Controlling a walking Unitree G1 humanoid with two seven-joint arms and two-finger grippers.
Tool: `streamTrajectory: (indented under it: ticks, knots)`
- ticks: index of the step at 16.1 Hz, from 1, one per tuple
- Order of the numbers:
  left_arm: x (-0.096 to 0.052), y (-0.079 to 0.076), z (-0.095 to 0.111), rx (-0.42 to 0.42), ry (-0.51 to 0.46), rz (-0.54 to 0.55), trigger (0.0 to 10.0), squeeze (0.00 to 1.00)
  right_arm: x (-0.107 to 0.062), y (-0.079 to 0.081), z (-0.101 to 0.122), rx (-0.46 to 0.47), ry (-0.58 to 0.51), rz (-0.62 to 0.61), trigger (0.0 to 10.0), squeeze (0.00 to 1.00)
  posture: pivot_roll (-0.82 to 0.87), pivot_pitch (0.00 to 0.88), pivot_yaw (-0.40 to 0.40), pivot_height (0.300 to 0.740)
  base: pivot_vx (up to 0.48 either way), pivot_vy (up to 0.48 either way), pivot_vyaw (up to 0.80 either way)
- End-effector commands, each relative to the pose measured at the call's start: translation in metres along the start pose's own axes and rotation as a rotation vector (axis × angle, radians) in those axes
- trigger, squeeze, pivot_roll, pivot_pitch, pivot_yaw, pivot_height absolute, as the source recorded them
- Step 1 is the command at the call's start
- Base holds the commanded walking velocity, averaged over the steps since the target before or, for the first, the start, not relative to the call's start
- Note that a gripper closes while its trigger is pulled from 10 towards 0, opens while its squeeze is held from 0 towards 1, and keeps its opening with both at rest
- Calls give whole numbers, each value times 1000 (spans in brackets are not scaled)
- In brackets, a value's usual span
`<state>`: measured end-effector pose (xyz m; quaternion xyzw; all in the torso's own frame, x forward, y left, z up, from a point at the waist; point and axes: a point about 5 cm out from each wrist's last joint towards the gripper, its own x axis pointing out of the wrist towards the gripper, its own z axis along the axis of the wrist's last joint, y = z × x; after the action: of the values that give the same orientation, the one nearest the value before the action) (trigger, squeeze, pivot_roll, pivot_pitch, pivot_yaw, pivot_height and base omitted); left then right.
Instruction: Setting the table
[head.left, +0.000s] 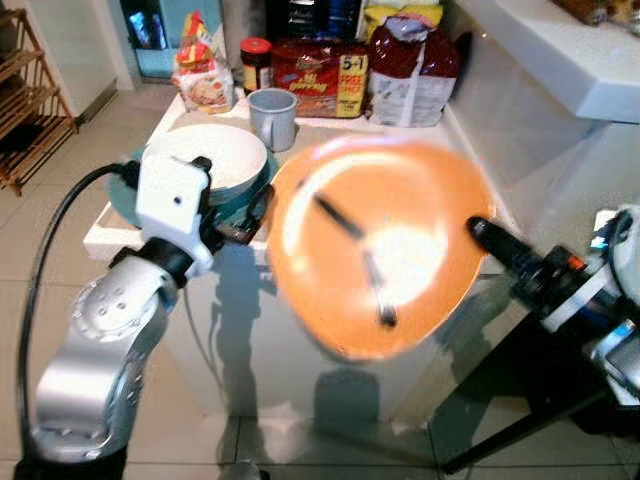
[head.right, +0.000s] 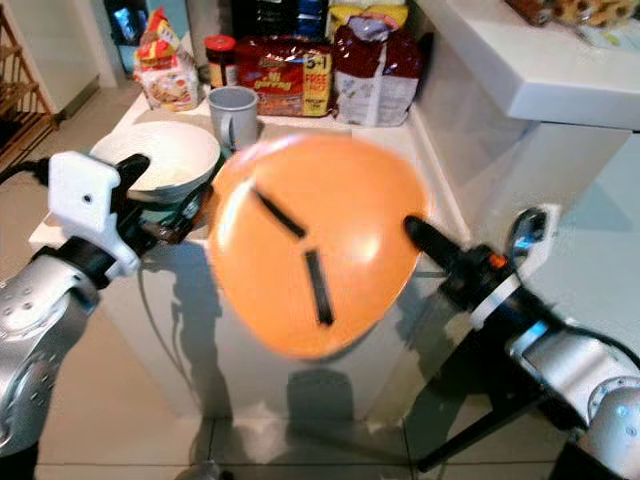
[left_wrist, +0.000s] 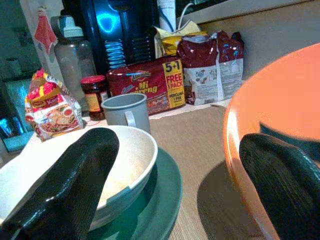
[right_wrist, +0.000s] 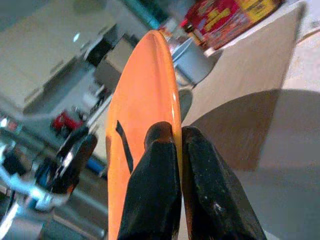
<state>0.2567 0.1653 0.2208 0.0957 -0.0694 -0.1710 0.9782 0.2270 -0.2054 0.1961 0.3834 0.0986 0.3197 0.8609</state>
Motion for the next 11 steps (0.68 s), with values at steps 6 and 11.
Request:
streamTrajectory:
  ticks: [6,11]
  knots:
    - [-35,23,-3,44,15,-65,10000,0,-11,9,-1,-148,99,39,10000,0,26,0,-43,740,0,-480,0]
    - [-47,37,1,48,17,-79,10000,0,-12,7,1,-175,104,39,10000,0,29,0,-44,740,0,-480,0]
